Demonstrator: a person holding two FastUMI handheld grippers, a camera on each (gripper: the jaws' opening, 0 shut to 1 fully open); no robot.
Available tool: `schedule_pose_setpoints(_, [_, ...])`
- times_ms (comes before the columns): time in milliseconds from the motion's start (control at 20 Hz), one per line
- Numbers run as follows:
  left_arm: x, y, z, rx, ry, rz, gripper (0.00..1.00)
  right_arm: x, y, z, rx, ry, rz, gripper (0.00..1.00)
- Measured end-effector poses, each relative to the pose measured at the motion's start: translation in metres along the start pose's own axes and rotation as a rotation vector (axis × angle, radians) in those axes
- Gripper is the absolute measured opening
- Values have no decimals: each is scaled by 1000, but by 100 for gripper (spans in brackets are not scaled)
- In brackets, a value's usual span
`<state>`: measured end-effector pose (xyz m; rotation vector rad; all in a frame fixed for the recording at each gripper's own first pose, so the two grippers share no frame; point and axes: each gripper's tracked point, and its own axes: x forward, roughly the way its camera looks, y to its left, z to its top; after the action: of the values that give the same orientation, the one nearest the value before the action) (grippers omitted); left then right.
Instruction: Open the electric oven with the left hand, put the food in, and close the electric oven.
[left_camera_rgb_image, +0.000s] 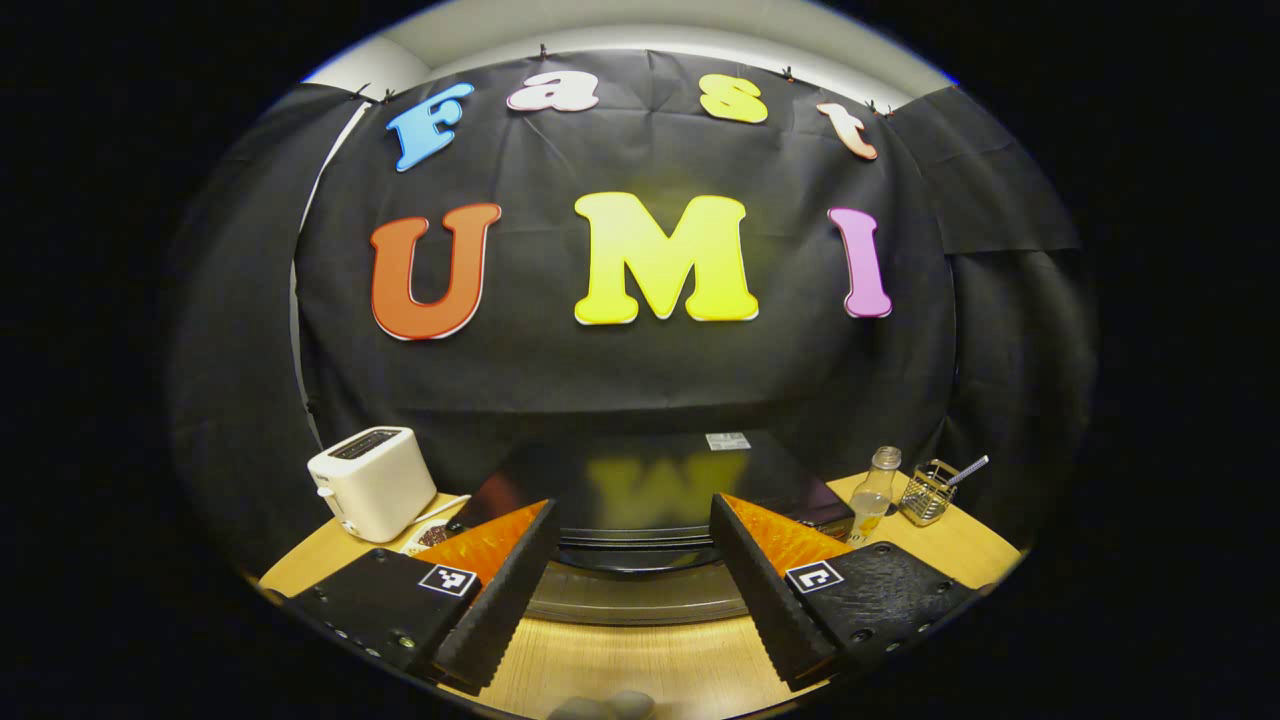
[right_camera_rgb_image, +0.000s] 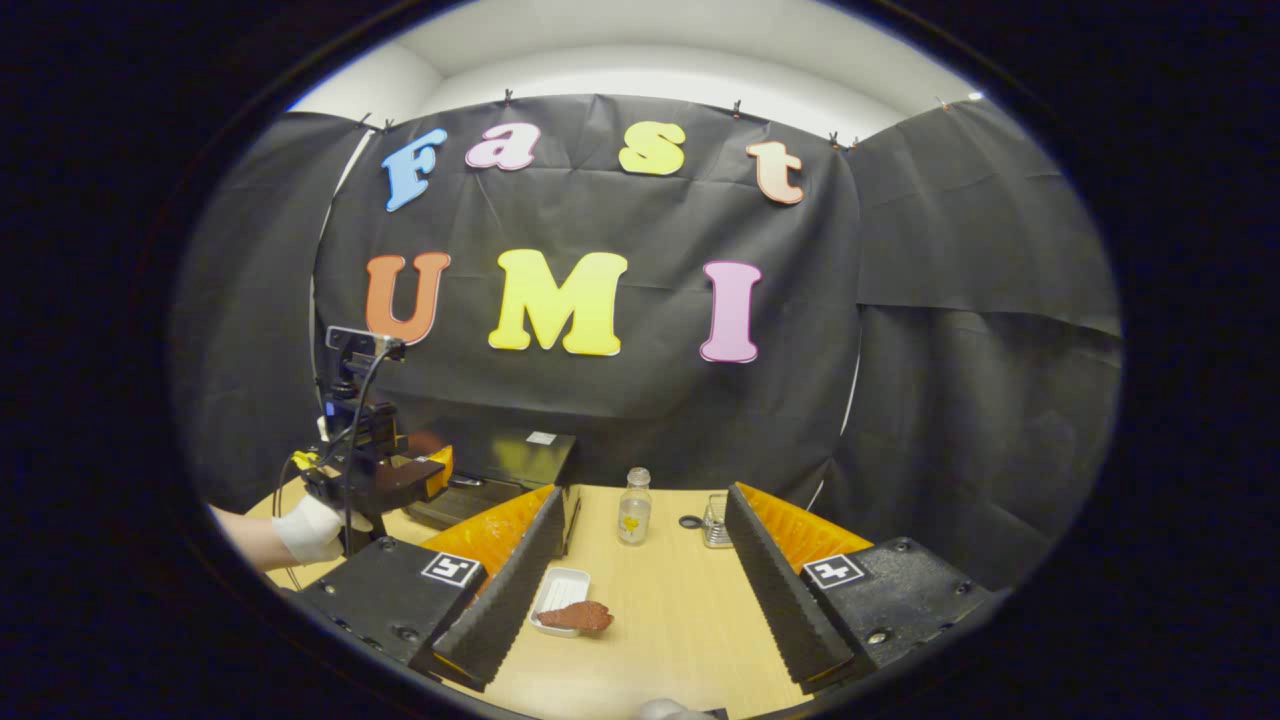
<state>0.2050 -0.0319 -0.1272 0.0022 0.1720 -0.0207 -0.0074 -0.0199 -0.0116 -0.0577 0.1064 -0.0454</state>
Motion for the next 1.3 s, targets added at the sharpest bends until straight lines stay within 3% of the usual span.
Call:
schedule_pose_setpoints(250, [28, 3, -37, 5, 102, 2, 96, 3, 1, -7, 5, 31, -4, 100])
schedule_pose_setpoints(550, [27, 5, -38, 6, 92, -6, 97, 0, 6, -9, 17, 35, 9, 100])
schedule_pose_setpoints(950, [-21, 5, -60, 17, 101, -30, 97, -6, 16, -18, 31, 44, 35, 100])
schedule_pose_setpoints(1300, [-74, 6, -125, 9, 193, -42, 97, -15, 28, -35, 20, 67, 57, 100])
